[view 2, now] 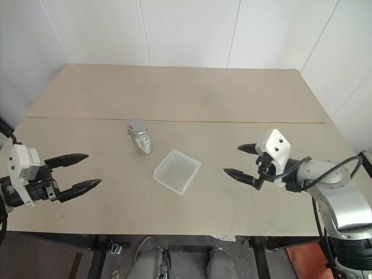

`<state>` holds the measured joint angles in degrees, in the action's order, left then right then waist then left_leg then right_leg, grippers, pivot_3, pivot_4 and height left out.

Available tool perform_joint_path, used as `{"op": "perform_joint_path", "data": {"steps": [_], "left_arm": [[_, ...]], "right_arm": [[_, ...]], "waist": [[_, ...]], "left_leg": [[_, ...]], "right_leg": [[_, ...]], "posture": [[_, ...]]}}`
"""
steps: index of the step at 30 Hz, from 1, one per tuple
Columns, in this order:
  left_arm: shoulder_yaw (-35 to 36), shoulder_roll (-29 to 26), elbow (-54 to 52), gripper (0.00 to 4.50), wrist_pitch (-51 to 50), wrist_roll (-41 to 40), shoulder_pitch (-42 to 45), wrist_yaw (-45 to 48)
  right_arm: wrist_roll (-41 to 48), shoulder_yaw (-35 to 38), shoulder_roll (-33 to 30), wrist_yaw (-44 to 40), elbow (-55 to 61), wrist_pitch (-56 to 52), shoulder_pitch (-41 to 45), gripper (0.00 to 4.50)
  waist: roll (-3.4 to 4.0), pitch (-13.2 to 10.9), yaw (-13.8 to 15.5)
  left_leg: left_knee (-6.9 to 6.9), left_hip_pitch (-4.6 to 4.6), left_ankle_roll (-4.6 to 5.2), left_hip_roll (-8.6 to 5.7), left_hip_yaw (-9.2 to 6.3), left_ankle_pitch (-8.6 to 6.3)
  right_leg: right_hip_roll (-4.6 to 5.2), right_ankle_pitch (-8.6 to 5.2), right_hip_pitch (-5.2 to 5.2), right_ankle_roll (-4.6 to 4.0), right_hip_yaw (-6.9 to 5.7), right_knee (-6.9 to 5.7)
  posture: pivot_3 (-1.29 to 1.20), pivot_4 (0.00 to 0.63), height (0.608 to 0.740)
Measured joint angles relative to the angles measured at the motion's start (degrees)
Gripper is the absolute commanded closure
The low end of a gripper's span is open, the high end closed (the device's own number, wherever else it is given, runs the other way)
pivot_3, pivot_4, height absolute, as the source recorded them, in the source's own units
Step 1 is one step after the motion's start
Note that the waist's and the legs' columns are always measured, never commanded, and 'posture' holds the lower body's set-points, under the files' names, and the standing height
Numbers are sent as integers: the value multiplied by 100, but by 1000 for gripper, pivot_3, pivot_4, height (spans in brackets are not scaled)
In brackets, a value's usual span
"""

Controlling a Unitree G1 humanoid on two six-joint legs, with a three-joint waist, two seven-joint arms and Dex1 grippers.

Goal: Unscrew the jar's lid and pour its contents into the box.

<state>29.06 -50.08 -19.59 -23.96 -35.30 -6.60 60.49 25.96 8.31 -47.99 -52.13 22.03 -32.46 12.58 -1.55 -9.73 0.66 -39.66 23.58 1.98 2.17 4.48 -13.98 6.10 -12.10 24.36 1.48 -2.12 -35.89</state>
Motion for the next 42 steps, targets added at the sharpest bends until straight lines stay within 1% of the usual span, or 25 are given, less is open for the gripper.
{"op": "perform_joint_path", "data": {"steps": [7, 12, 16, 18, 20, 23, 28, 34, 42], "left_arm": [[-98, 8, 38, 22, -2, -12, 198, -130], [-352, 139, 309, 22, 48, 153, 371, -281], [-724, 491, 770, 22, 295, 521, 800, -617], [-1003, 733, 1075, 22, 349, 623, 1161, -718], [-1304, 864, 1391, 22, 559, 736, 1462, -653], [-1704, 1082, 2301, 22, 875, 1023, 2203, -582], [-1927, 1331, 3707, 22, 1334, 1278, 3272, -388], [-2260, 1560, 4739, 22, 1744, 1531, 3942, 40], [-2490, 2004, 5690, 22, 2296, 1928, 4634, -26]], "right_arm": [[-34, -17, 1, 100, -1, 0, 42, 0], [-38, -109, 5, 181, 68, -27, 347, 0], [-69, -246, 15, 259, 142, -27, 571, 0], [-119, -439, 61, 286, 164, -32, 721, 0], [-160, -584, 82, 348, 271, -49, 828, 0], [-217, -752, 111, 418, 372, -110, 1014, 0], [-217, -825, 145, 470, 473, -198, 1139, 0], [-217, -826, 152, 495, 623, -212, 1145, 0], [-217, -825, 152, 600, 730, -265, 1139, 0]], "waist": [[0, 0, 0], [1, 0, -4], [0, 0, 6], [-1, 0, 25], [-2, 1, 19], [-3, 2, 17], [-5, 1, 1], [-5, 2, -1], [-7, 1, 3]], "left_leg": [[1, 0, 0, -4, 0, 0], [1, -1, 0, -5, 0, 0], [-1, 1, 0, -8, 2, 0], [-4, 5, 1, -13, 3, 1], [-4, 7, 1, -13, 3, 0], [-6, 11, 1, -15, 4, 1], [-9, 18, 3, -19, 5, 0], [-11, 19, 4, -19, 5, 0], [-15, 22, 4, -20, 2, 0]], "right_leg": [[-1, 0, 0, 0, 0, 0], [-3, 0, 2, 0, -1, -2], [-2, 1, -3, 0, -2, 0], [0, 2, -4, 1, -5, -1], [0, 2, -3, 0, -5, 0], [-1, 3, -2, 0, -10, -3], [0, 6, 0, 5, -11, -2], [0, 7, -1, 7, -12, -4], [0, 9, -1, 10, -14, -4]], "posture": [[0, 150, 740], [0, 150, 740], [0, 150, 740], [0, 150, 740], [0, 150, 740], [0, 150, 740], [0, 150, 740], [0, 150, 740], [0, 150, 740]]}}
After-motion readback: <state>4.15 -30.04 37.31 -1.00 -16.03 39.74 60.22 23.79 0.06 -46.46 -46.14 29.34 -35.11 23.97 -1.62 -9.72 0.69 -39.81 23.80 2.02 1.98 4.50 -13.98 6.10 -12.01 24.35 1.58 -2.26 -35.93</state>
